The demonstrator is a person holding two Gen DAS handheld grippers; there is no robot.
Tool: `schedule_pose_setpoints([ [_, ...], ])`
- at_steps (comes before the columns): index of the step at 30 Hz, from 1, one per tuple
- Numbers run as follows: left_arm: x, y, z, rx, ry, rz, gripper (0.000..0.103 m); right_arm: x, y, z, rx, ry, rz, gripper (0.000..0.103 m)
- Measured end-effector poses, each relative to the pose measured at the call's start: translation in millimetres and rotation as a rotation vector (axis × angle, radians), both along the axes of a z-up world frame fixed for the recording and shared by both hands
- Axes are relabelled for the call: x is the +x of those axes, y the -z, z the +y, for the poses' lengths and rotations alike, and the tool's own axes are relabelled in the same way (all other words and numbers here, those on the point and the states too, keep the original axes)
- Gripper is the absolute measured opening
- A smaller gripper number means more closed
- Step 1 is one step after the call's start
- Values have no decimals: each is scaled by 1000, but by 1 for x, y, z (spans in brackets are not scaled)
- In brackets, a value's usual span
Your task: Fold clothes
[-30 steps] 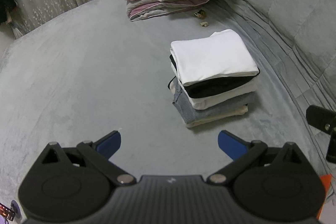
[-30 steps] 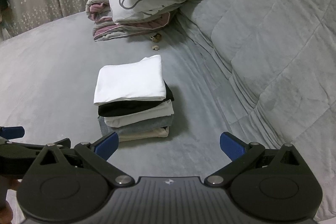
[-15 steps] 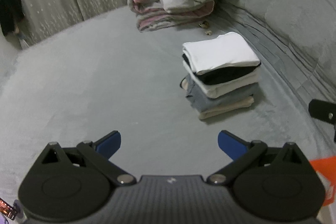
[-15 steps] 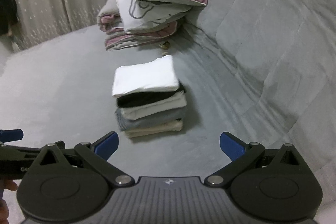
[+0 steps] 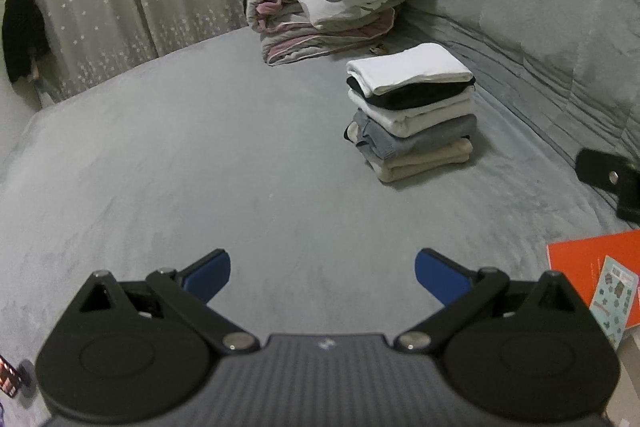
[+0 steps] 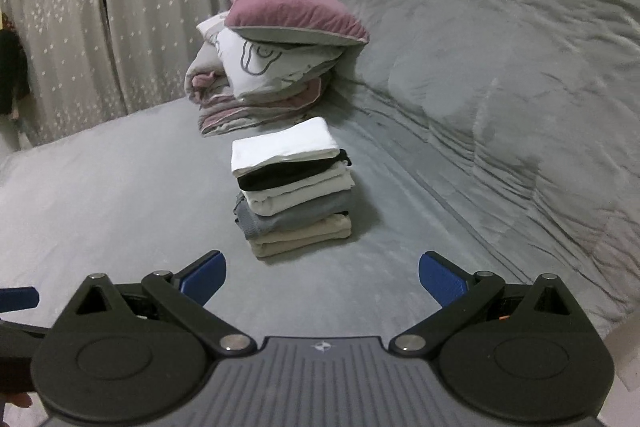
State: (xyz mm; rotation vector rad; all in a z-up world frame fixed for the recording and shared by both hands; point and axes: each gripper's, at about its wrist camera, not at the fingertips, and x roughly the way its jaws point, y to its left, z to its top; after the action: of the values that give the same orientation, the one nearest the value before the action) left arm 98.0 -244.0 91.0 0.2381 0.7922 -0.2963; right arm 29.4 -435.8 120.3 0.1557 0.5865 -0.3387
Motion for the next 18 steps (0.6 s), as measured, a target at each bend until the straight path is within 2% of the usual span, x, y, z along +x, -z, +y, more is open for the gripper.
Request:
schedule_pose_setpoints([
  [8,-25,2,19,-28,-6,-15,103,-36,13,26,16,5,-37,103],
  [18,-31,0,35,-50,-12,-2,103,-39,20,47,25,-22,-29,103],
])
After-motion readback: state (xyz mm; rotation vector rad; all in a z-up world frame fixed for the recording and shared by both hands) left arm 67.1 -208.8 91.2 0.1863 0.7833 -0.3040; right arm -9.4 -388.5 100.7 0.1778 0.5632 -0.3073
